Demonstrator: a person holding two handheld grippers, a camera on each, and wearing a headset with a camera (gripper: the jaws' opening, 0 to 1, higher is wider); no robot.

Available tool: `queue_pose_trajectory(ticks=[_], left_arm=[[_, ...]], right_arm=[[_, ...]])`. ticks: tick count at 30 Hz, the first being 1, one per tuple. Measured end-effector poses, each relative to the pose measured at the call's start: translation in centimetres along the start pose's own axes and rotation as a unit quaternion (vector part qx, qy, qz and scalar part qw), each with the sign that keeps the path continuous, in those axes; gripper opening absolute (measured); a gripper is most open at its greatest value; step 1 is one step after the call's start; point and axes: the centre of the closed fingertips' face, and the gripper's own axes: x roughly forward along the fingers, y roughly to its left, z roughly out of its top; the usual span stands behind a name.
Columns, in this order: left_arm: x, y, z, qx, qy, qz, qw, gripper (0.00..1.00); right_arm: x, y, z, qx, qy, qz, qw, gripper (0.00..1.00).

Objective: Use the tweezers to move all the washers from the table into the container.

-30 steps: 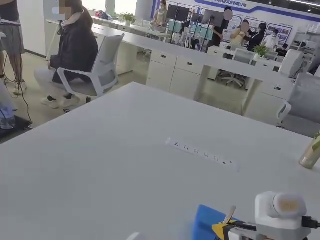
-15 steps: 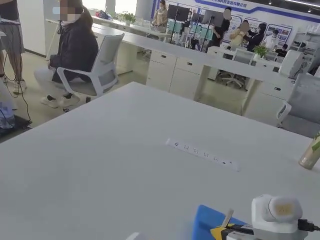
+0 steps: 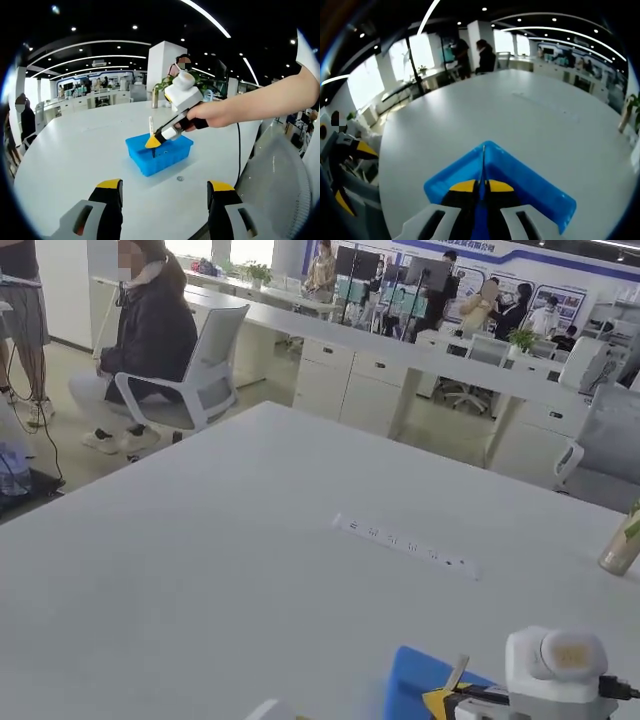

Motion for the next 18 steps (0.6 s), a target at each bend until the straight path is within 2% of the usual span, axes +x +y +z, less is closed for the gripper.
queue_pose_trajectory(ticks=[11,18], left_arm=[[0.13,-0.08,-0.07,0.002,0.003,-0.002,1.0,0.68],[0.16,-0.09,-0.02,0.001,0.002,-0.002,1.0,0.68]], right_arm=[[-0.25,0.01,-0.17,0.004,-0.002,-0.001,1.0,0.04],[-0.04,-0.57,-0.24,0.005,-0.001,0.0,1.0,0.04]])
